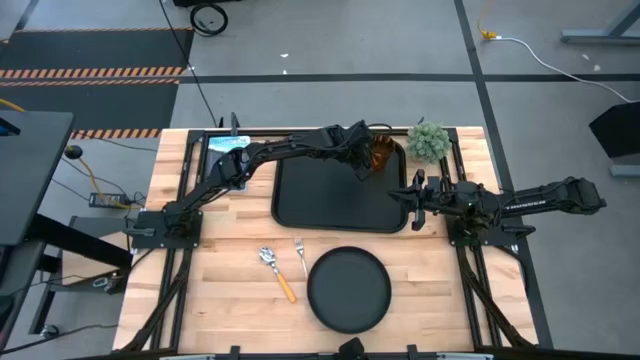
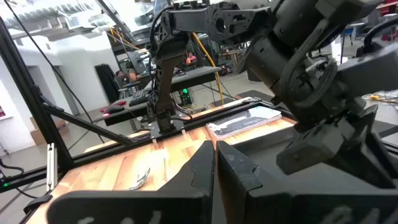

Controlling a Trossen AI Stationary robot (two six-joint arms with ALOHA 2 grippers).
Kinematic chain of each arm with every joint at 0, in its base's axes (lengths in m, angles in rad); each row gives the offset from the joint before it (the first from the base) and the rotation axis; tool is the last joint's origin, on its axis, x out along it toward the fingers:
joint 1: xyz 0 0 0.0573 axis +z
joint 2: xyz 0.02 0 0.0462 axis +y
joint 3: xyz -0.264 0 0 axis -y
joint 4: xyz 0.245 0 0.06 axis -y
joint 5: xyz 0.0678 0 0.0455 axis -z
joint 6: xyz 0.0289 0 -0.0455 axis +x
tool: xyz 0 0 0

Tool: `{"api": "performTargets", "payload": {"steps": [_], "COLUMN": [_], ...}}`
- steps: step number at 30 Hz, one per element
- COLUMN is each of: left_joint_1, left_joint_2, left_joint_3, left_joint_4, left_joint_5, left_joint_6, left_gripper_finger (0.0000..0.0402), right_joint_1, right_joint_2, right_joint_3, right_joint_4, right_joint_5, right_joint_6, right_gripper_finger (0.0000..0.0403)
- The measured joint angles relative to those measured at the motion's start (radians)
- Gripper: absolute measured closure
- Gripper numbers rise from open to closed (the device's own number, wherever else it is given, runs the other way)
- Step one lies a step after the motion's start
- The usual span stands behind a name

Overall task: Pick and place plate/cup/fork/spoon on tray
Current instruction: Put the brown cup on the top right of the black tray, then put the black plate on the black tray to the bottom left of the brown cup

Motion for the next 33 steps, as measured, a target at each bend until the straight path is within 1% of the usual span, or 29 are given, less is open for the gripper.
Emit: {"api": "performTargets", "payload": {"steps": [4,7,10,13,16,20,23,28,31,33], "left_joint_1": [-0.013,-0.023,-0.022,-0.021,-0.023,-0.038,-0.065,-0.124,-0.166,-0.196], "left_joint_2": [0.016,0.022,0.029,0.036,0.039,0.016,-0.032,-0.08,-0.081,-0.083], "left_joint_3": [-0.001,0.002,0.0,0.0,0.0,0.0,0.0,0.001,0.0,0.0], "left_joint_4": [0.049,0.131,0.152,0.162,0.11,-0.033,-0.179,-0.442,-0.6,-0.656], "left_joint_5": [-0.009,-0.052,-0.06,-0.057,-0.025,0.128,0.2,0.268,0.269,0.269], "left_joint_6": [-0.001,0.007,0.015,0.03,0.034,0.087,0.146,0.244,0.275,0.277], "left_gripper_finger": [0.0298,0.0299,0.0299,0.0299,0.0299,0.0304,0.0316,0.034,0.0352,0.0358], "right_joint_1": [0.0,0.0,0.0,0.0,0.0,0.0,0.0,0.0,0.0,0.0], "right_joint_2": [0.0,0.0,0.0,0.0,0.0,0.0,0.0,0.0,0.0,0.0], "right_joint_3": [0.0,0.0,0.0,0.0,0.0,0.0,0.0,0.0,0.0,0.0], "right_joint_4": [0.0,0.0,0.0,0.0,0.0,0.0,0.0,0.0,0.0,-0.002], "right_joint_5": [0.0,0.0,0.0,0.0,0.0,0.0,0.0,0.0,0.0,0.0], "right_joint_6": [0.0,0.0,0.0,0.0,0.0,0.0,0.0,0.0,0.0,0.0], "right_gripper_finger": [0.038,0.038,0.038,0.038,0.038,0.038,0.038,0.038,0.038,0.038]}}
